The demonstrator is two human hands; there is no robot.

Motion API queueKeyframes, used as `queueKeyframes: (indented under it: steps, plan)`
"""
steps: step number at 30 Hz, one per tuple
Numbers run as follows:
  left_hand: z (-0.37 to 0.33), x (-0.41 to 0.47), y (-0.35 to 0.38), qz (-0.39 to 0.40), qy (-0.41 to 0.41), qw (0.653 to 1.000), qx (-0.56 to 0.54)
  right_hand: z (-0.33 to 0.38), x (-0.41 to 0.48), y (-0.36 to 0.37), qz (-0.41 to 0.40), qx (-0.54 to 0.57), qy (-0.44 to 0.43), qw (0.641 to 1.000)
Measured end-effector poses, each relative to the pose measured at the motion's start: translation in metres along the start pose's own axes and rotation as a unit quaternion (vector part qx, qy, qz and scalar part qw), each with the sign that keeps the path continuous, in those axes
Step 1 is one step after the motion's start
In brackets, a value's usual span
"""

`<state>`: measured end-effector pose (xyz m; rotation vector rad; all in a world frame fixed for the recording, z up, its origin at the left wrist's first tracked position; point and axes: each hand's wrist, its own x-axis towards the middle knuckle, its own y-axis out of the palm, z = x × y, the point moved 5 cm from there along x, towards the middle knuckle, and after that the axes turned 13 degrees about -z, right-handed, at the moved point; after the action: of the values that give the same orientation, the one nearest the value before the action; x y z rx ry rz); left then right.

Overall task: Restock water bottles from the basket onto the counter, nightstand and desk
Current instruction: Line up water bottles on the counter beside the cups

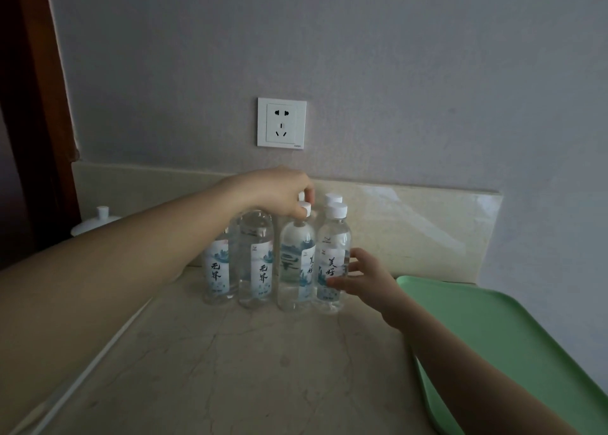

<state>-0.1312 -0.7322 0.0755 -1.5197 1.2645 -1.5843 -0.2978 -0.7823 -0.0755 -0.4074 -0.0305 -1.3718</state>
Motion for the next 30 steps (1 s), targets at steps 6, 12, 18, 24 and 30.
queueKeyframes:
  steps: [6,12,18,24,30]
  plan:
    - [0.002,-0.003,0.001,-0.008,-0.015,0.998,-0.059,0.0,0.0,0.001,-0.008,-0.004,-0.006,1.0]
    - [0.004,-0.005,0.003,-0.026,-0.021,0.996,-0.08,0.001,0.0,0.0,-0.016,-0.012,-0.016,1.0]
    - [0.003,-0.003,0.005,-0.038,0.003,0.999,0.006,0.002,-0.002,0.0,-0.014,-0.019,-0.014,1.0]
    - [0.009,-0.007,0.01,-0.063,0.022,0.998,-0.013,0.001,-0.001,0.007,-0.011,-0.015,-0.004,1.0]
    - [0.009,-0.035,-0.003,-0.198,0.06,0.978,-0.035,-0.003,-0.001,0.006,-0.004,-0.015,0.005,1.0]
